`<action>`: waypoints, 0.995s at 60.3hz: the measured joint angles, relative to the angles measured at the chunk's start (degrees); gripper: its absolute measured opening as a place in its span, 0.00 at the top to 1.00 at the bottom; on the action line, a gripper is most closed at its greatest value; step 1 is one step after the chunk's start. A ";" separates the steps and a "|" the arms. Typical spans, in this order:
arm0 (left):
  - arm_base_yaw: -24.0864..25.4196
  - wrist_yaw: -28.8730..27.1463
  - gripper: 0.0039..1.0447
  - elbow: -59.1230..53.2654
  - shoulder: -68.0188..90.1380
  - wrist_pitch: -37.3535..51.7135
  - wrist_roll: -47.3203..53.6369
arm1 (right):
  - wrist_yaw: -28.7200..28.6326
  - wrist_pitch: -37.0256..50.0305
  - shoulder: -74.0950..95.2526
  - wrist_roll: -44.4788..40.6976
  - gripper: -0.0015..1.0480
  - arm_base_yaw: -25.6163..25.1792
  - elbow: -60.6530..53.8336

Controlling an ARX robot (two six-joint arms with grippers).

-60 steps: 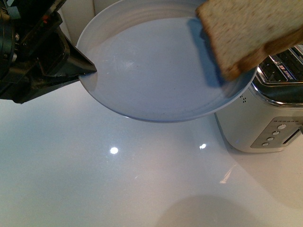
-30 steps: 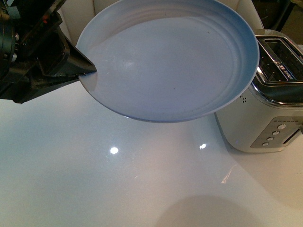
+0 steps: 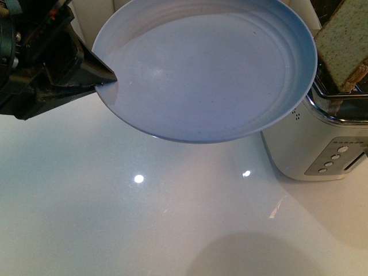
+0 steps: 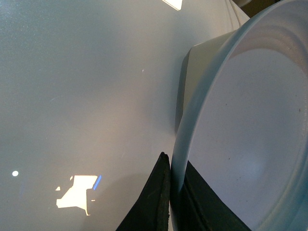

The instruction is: Left arm holds plate, right arm toasts bread

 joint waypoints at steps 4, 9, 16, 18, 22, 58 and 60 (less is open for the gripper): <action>0.00 0.02 0.97 0.00 0.00 0.00 0.00 | -0.02 0.26 1.60 0.04 0.97 -0.04 0.61; 0.00 0.02 0.97 0.00 0.00 0.00 0.00 | 0.04 0.74 2.97 0.07 0.97 -0.02 1.25; 0.00 0.02 0.97 0.00 0.00 0.00 0.00 | 0.87 1.18 4.87 0.11 0.97 0.33 2.38; 0.00 0.02 0.97 0.00 0.00 0.00 0.00 | 1.01 1.27 5.14 0.11 0.97 0.44 2.51; 0.00 0.02 0.97 0.00 0.00 0.00 0.00 | 1.46 1.42 5.92 0.07 0.97 0.79 2.84; 0.00 0.02 0.97 0.02 0.00 0.00 0.00 | 4.02 3.02 12.72 -1.84 0.97 1.97 3.13; 0.00 0.02 0.97 0.02 0.00 0.00 -0.02 | 4.02 3.19 12.81 -1.88 0.97 2.03 2.99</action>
